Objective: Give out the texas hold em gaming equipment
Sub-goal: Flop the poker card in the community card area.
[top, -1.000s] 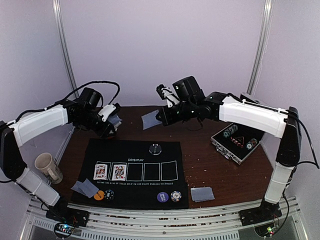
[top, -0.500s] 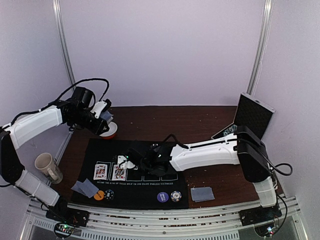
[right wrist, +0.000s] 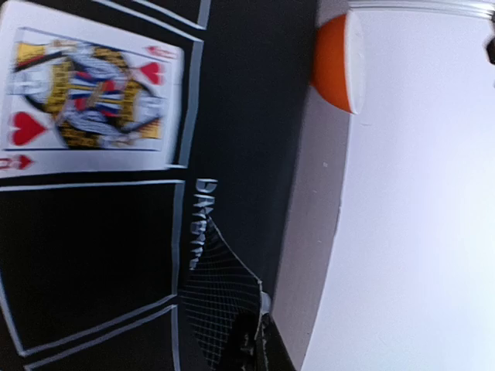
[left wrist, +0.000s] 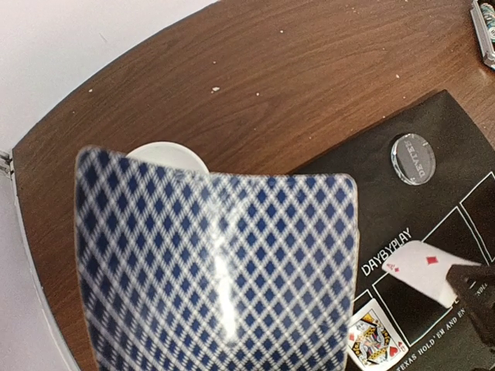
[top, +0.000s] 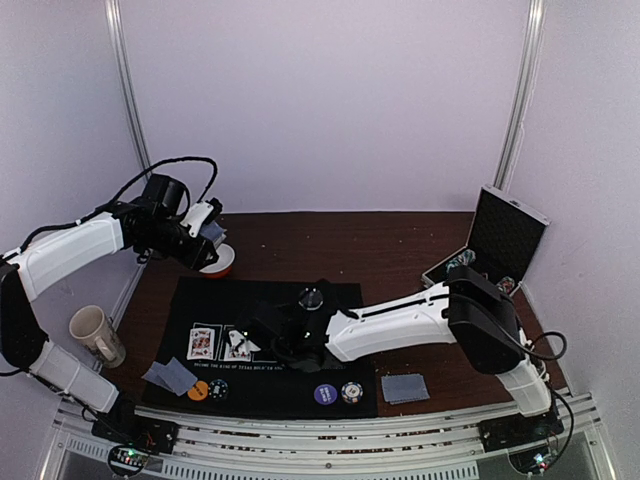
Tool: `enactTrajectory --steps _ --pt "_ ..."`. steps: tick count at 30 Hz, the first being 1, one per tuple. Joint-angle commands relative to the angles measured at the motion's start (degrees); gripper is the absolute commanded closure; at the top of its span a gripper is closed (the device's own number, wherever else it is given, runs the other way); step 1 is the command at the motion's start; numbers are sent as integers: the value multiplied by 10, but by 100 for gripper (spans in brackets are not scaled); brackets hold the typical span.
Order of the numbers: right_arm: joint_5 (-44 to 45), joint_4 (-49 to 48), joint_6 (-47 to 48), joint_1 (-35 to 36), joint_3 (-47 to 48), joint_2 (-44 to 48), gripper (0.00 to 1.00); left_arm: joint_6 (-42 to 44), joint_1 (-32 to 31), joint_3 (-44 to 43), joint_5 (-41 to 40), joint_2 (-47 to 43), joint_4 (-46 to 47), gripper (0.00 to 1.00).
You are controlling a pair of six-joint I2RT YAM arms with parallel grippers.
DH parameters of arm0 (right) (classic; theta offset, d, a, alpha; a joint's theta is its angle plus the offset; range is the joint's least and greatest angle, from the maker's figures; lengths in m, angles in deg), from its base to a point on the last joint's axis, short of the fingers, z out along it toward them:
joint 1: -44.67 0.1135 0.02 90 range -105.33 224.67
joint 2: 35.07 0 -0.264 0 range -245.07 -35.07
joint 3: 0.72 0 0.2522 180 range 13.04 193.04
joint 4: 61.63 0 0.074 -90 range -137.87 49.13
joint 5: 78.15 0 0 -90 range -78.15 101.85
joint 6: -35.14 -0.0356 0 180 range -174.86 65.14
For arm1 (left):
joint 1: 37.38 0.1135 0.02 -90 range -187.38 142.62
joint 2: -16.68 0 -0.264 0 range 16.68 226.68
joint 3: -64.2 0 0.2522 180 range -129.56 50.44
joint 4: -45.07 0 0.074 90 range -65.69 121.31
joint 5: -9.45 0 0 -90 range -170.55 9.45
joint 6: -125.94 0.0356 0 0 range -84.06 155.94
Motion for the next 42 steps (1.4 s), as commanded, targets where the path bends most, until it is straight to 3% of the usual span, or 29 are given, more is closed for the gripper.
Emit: enactTrajectory --steps 1,16,30,42 --pt "-58 75 -33 17 25 -29 100 -2 6 3 6 -14 30 62" --pt "-209 196 -151 16 72 -41 100 -2 6 1 13 -11 31 62" --pt "-174 298 -238 -3 184 -99 100 0 6 1 15 -12 31 62" --pt "-197 326 -272 -3 181 -93 100 0 6 2 16 -11 31 62"
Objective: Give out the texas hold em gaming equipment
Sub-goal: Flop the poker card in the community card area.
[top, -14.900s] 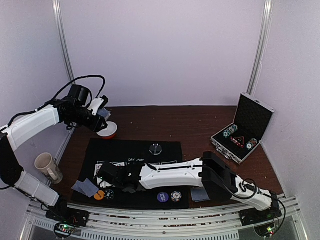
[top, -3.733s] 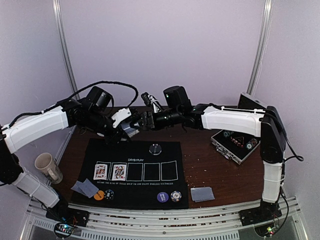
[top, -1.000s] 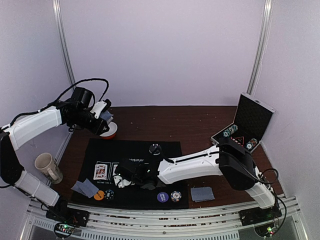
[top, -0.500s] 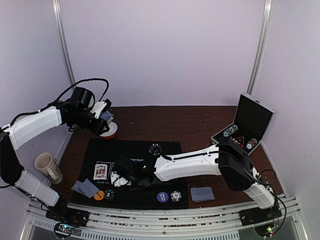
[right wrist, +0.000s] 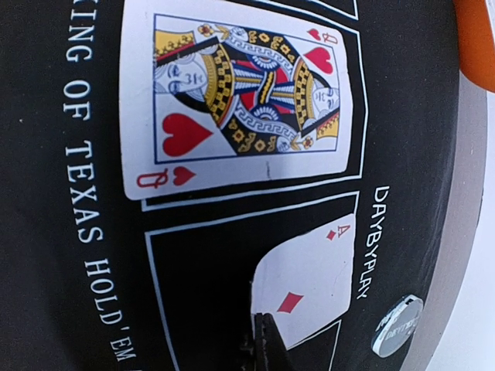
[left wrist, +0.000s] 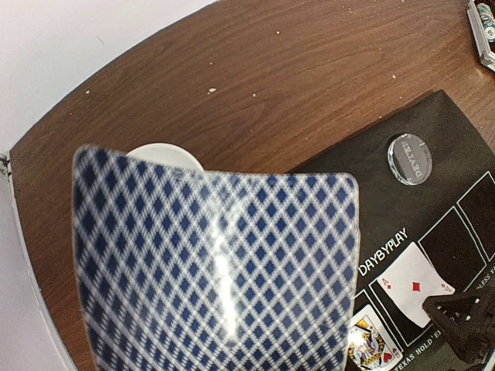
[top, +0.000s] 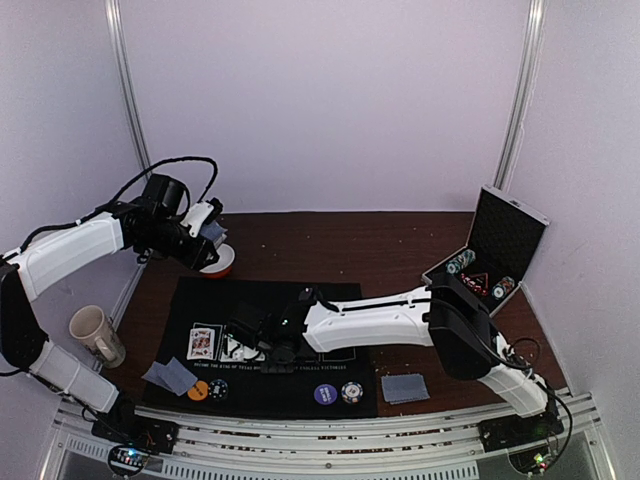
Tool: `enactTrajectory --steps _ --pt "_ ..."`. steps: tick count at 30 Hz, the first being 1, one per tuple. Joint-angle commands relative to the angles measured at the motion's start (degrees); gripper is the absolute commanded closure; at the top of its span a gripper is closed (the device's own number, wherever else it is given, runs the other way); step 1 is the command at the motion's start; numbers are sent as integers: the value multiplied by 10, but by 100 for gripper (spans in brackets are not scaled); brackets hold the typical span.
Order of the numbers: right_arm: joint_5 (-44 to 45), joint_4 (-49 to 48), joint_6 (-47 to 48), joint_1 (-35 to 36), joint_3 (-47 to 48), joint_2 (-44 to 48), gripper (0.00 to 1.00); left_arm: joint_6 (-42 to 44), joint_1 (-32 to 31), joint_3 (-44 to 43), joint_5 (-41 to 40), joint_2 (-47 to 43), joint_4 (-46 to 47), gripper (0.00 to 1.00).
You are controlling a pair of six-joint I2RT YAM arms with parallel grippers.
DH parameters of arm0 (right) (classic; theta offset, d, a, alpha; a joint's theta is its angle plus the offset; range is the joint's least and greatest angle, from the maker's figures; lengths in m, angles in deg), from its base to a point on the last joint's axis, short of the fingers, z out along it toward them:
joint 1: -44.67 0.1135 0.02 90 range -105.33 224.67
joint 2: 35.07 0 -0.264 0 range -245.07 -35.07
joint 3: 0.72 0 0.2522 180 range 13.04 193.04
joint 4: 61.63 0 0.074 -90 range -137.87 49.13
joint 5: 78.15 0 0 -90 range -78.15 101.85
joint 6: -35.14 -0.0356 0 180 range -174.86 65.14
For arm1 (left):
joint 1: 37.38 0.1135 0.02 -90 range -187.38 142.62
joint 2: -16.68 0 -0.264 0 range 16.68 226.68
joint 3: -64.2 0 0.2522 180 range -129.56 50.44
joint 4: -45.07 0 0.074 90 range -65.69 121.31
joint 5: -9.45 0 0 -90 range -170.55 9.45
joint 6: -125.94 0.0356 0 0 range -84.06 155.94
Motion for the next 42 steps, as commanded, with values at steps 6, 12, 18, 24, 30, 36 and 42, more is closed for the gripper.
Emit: enactTrajectory --steps 6,12,18,24,30,36,42 --pt "-31 16 -29 6 11 -6 100 0 6 3 9 -13 31 62" --pt "-42 17 -39 7 22 -13 100 -1 6 3 9 -12 31 62" --pt "-61 18 -54 6 23 -18 100 0 6 2 13 -11 31 62" --pt "-47 30 -64 5 37 -25 100 0 6 3 12 -14 31 62" --pt "-42 41 -80 2 51 -34 100 0 6 3 13 -12 31 62" --pt "-46 54 -98 3 68 -45 100 0 6 4 13 -14 31 62" --pt "-38 62 -103 3 66 -45 100 0 6 3 14 -14 31 62"
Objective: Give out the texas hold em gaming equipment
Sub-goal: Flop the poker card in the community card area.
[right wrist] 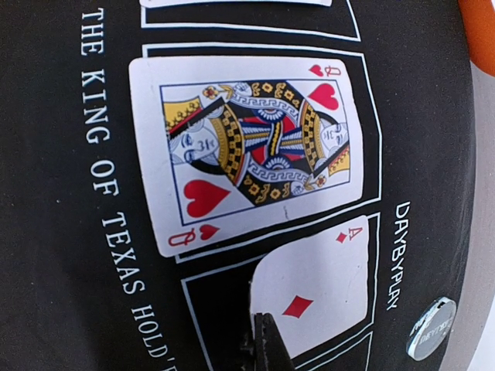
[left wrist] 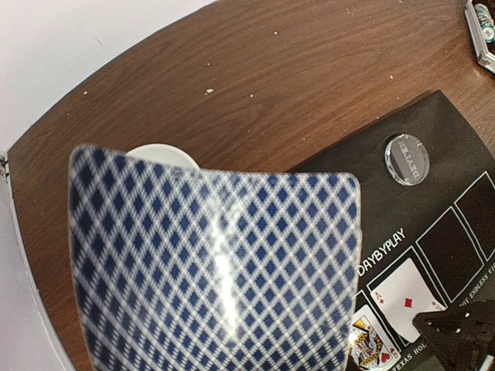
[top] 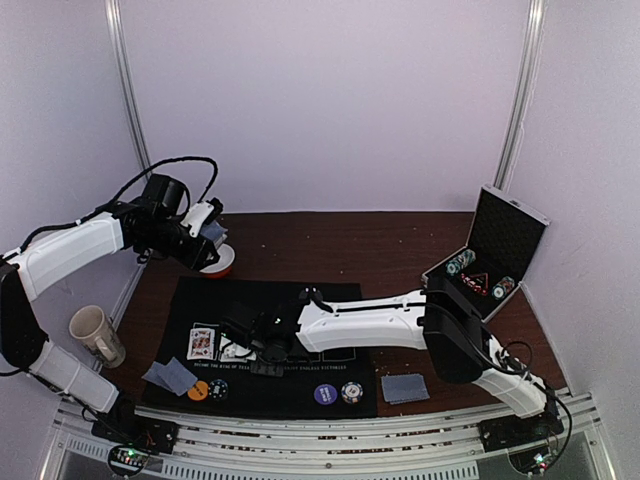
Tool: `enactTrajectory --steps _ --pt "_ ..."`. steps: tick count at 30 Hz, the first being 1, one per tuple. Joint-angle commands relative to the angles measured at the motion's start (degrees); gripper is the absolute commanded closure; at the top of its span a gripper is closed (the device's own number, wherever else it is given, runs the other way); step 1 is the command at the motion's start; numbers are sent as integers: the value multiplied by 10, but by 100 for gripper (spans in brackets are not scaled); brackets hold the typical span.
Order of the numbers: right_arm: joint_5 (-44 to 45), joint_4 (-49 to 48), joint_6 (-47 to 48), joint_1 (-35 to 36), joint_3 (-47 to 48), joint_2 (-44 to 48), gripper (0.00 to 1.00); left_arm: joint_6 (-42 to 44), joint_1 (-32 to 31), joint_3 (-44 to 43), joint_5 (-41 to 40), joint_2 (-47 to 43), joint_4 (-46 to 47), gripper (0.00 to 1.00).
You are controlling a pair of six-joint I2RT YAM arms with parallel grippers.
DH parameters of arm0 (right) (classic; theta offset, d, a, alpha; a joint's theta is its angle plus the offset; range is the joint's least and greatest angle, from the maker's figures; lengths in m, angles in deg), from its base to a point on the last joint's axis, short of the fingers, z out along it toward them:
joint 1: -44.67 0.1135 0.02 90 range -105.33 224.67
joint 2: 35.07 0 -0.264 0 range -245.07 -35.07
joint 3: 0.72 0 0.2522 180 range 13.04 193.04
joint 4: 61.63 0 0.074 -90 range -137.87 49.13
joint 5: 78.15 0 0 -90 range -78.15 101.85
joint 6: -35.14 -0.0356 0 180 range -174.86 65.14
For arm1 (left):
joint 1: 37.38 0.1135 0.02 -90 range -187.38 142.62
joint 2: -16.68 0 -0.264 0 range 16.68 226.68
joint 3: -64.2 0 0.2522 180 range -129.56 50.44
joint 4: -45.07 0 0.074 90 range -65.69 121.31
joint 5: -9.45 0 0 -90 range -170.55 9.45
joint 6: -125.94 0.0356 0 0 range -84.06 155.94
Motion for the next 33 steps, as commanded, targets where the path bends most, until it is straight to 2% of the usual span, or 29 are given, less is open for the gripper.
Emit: enactTrajectory --steps 1,23,33 --pt "8 33 -15 0 8 -16 100 0 6 3 8 -14 31 62" --pt "9 43 -21 0 5 -17 100 0 6 5 9 -16 31 62" --pt "-30 27 -4 5 -2 -5 80 1 6 5 11 -16 31 62"
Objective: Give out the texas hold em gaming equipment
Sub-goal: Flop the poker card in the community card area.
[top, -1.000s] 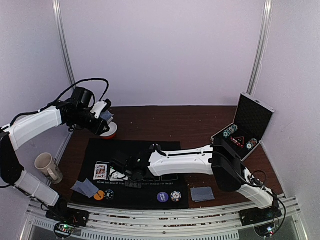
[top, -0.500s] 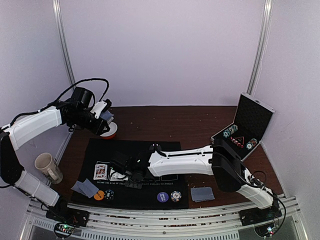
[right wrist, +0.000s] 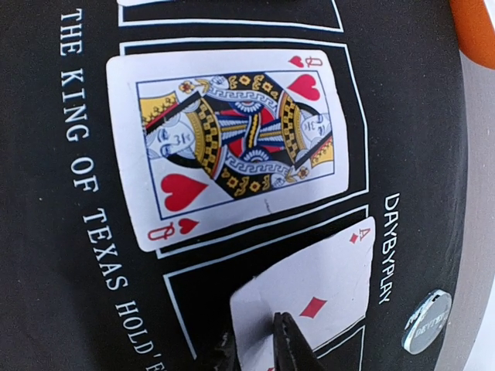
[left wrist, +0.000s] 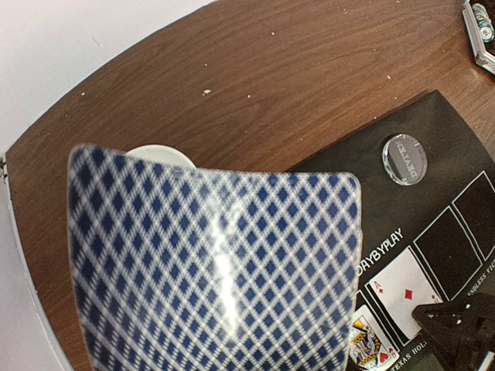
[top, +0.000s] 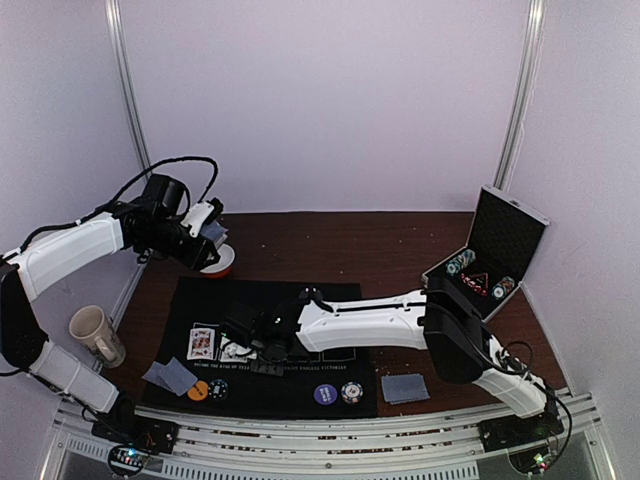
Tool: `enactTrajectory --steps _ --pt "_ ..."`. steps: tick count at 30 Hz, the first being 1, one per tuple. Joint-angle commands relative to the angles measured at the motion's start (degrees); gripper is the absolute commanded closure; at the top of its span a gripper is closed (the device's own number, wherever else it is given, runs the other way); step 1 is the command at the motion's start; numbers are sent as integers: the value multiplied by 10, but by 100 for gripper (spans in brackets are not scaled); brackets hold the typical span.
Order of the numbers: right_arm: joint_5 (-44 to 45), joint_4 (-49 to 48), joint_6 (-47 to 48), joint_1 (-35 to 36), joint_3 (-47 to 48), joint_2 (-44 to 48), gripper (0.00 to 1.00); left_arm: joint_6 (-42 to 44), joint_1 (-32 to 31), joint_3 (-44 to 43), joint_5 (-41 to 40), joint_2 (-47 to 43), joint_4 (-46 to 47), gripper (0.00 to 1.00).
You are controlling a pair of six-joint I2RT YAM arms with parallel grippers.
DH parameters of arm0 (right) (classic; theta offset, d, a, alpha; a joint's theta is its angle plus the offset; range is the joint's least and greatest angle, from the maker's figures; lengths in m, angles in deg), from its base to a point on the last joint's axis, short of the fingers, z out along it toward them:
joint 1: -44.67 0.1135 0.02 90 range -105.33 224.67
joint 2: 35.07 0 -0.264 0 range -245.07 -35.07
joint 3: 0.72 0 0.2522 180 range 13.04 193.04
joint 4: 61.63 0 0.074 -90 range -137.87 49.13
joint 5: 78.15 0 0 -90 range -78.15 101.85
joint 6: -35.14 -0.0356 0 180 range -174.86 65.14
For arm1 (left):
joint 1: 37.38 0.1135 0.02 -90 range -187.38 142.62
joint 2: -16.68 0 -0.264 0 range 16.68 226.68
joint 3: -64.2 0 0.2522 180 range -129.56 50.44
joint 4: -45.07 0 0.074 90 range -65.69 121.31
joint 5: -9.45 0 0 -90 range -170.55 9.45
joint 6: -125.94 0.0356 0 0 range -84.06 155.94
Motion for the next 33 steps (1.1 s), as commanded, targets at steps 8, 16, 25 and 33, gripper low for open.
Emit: enactTrajectory --steps 8,16,25,33 --pt "-75 0 42 12 -38 30 75 1 6 5 8 -16 31 62" --pt "-156 -92 65 6 -137 127 67 3 6 5 9 -19 31 62" --pt "-242 -144 -128 -87 -73 100 66 2 6 3 9 -18 32 61" --pt "-245 -171 -273 -146 -10 30 91 2 6 5 9 -19 32 61"
